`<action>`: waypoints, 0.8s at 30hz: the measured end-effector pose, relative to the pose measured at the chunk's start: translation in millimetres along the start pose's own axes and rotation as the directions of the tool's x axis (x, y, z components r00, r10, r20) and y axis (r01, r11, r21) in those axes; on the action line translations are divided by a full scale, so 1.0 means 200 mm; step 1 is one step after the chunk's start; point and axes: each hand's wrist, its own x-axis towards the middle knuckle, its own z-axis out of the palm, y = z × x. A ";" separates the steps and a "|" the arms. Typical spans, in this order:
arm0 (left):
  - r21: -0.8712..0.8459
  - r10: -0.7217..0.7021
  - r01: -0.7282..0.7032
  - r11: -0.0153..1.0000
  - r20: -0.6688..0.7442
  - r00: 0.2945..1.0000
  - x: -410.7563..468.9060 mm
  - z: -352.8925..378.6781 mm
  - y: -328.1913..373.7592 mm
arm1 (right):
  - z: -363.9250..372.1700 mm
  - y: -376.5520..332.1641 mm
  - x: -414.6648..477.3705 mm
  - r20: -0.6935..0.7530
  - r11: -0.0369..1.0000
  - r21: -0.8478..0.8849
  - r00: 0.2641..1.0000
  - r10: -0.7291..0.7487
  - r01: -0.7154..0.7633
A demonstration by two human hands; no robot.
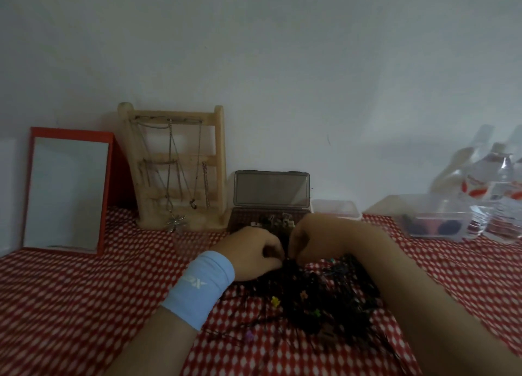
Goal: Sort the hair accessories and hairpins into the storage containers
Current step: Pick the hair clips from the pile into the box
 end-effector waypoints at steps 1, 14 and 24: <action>-0.039 0.000 0.002 0.999 0.035 0.999 -0.02 0.03 0.02 | 0.01 0.01 -0.02 0.046 1.000 -0.019 0.999 0.018 -0.017; -0.266 0.078 -0.061 0.962 0.052 0.996 -0.12 0.16 0.12 | 0.06 0.10 -0.11 0.042 0.996 0.039 0.996 -0.077 0.076; -0.341 -0.015 0.004 0.940 -0.029 0.999 -0.08 0.12 0.07 | 0.02 0.04 -0.11 0.058 0.985 0.142 0.992 -0.111 0.102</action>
